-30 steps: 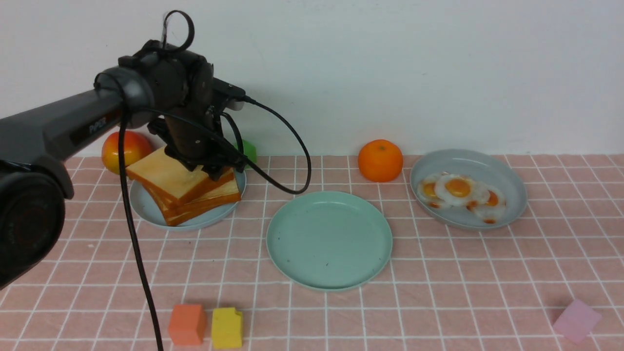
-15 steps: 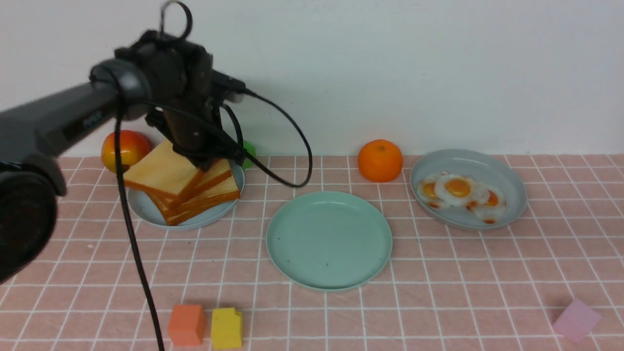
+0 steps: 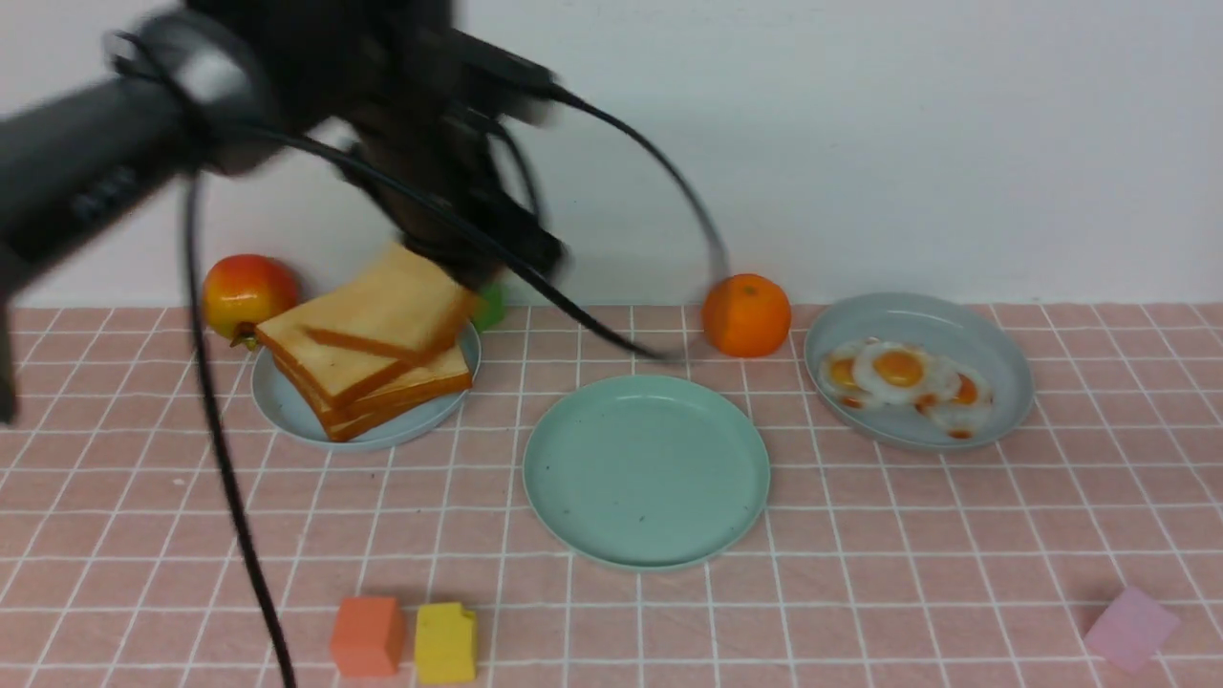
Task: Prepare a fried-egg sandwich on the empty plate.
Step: Use the left arm to put a slice of bread into the empty plate in the middle
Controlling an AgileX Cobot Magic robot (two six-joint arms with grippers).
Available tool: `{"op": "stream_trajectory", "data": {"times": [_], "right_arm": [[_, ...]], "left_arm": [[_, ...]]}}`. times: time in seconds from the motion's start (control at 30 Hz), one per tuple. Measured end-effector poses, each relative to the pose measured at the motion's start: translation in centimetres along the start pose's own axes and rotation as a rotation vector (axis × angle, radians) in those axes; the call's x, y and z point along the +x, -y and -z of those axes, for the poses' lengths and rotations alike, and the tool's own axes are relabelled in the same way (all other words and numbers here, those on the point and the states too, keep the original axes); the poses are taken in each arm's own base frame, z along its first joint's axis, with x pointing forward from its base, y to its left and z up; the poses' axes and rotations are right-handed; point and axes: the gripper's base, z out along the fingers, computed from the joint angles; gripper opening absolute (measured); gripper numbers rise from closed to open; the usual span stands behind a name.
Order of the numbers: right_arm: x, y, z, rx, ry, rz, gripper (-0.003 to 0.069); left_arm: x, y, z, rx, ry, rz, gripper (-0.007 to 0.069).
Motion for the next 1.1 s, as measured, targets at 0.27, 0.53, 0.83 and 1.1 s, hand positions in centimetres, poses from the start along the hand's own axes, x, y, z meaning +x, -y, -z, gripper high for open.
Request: {"op": "stream_trajectory", "data": {"times": [0.27, 0.53, 0.83, 1.1], "right_arm": [[1.1, -0.4, 2.3, 0.004, 0.049, -0.001, 0.0232], [1.6, -0.4, 2.4, 0.000, 0.001, -0.002, 0.0232], [1.7, -0.5, 2.4, -0.003, 0.000, -0.003, 0.0232], [1.6, -0.6, 2.4, -0.020, 0.001, -0.010, 0.0230]], "left_arm": [[0.6, 11.5, -2.3, 0.089, -0.006, -0.256, 0.0006], [0.6, 13.9, -4.9, 0.092, 0.036, -0.296, 0.0006], [1.2, 14.1, -7.9, 0.045, -0.004, -0.306, 0.0007], [1.4, 14.1, -8.9, 0.016, -0.014, -0.267, 0.0208]]}}
